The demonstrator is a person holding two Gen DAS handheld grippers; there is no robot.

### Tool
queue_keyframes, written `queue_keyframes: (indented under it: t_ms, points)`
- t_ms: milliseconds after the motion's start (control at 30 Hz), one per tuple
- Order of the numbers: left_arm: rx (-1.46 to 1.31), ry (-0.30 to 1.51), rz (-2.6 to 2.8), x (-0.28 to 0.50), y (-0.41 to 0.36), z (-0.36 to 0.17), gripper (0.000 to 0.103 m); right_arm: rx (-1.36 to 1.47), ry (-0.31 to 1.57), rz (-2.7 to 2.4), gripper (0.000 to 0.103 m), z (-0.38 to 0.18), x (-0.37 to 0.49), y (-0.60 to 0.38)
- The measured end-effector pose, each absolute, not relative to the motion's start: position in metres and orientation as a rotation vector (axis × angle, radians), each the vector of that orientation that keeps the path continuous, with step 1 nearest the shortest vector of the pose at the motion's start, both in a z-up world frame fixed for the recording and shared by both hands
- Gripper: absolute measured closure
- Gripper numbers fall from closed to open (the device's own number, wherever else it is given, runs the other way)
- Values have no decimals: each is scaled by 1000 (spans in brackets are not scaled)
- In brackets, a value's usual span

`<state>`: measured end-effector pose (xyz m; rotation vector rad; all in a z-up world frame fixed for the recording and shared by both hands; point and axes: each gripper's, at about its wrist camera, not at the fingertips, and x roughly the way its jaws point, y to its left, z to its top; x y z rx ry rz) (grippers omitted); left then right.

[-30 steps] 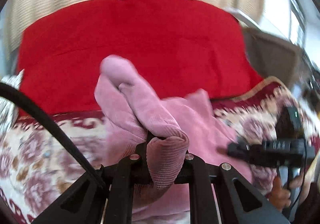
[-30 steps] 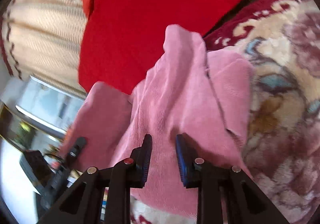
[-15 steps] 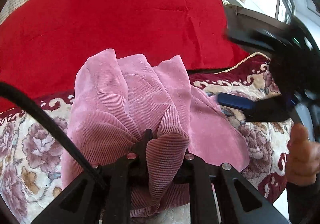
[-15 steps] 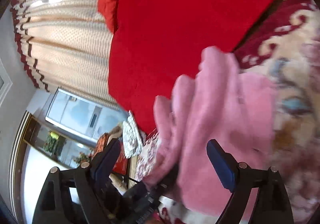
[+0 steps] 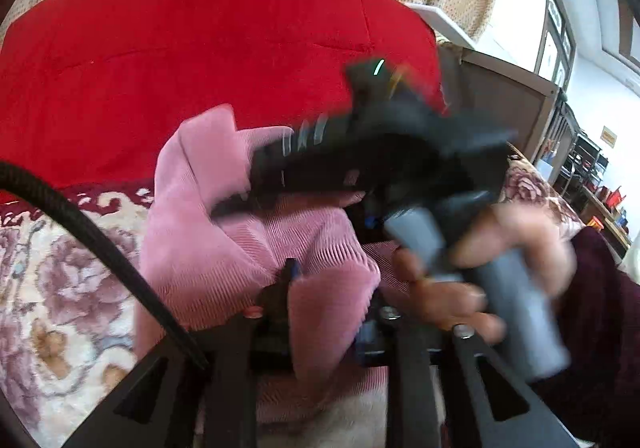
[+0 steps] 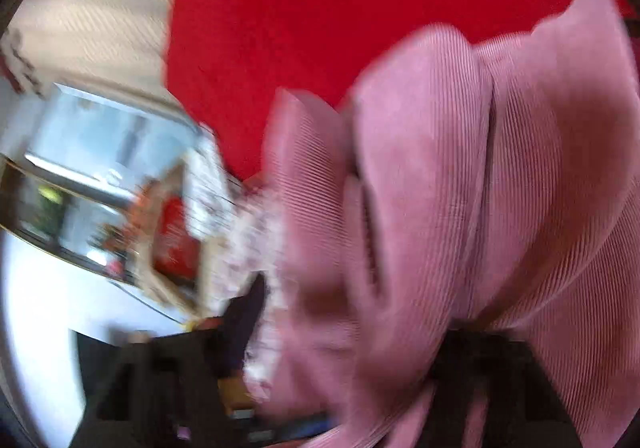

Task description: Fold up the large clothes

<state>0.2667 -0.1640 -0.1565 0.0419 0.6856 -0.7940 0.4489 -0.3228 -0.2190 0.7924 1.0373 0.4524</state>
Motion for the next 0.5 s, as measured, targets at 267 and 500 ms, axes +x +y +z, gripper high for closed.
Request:
queue_keyframes:
  t_ms: [267,500]
  points:
    - [-176,720,-696,283,-54,-149,44,794,977,410,83,-233,444,-325]
    - [-466,978,-658,335,-39,-204,87,661,882,364,88,-191,423,-302]
